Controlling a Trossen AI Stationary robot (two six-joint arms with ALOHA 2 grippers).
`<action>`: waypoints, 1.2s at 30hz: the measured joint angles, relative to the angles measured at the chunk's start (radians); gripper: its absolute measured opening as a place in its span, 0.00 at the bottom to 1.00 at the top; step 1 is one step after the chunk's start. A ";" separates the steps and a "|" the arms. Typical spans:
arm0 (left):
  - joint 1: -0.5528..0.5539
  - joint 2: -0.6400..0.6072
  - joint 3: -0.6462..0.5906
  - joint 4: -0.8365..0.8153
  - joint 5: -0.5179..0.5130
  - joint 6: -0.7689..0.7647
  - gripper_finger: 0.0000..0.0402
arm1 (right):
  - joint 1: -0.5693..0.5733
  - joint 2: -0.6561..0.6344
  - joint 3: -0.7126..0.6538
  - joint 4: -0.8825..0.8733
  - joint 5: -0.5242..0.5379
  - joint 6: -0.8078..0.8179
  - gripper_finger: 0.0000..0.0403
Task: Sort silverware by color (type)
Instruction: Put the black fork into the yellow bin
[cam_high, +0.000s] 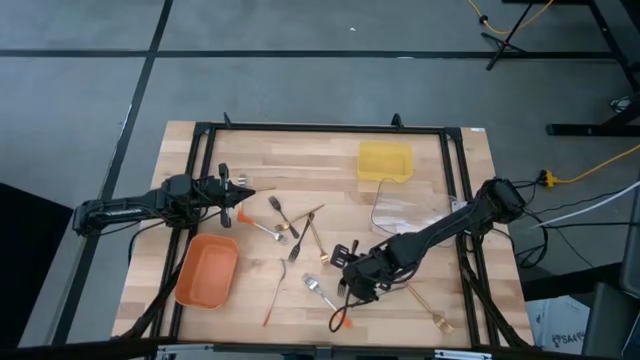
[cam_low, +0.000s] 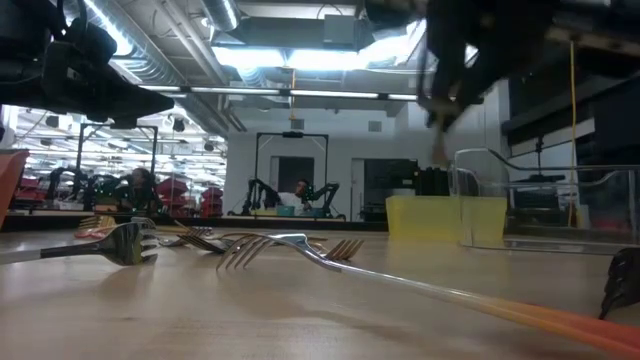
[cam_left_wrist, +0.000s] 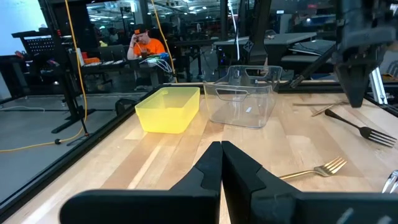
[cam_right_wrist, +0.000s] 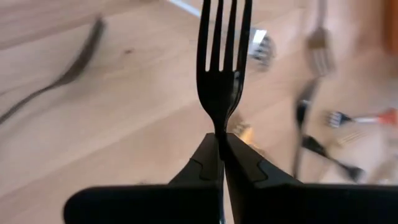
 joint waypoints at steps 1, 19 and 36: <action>0.000 0.000 0.000 0.000 0.000 0.000 0.00 | -0.002 0.000 0.013 -0.004 0.025 0.000 0.00; 0.000 0.000 0.000 0.000 0.000 0.000 0.00 | -0.309 -0.002 0.217 -0.335 0.204 0.030 0.00; 0.000 0.000 0.000 0.000 0.000 0.000 0.00 | -0.734 -0.003 0.202 -0.454 0.205 0.037 0.00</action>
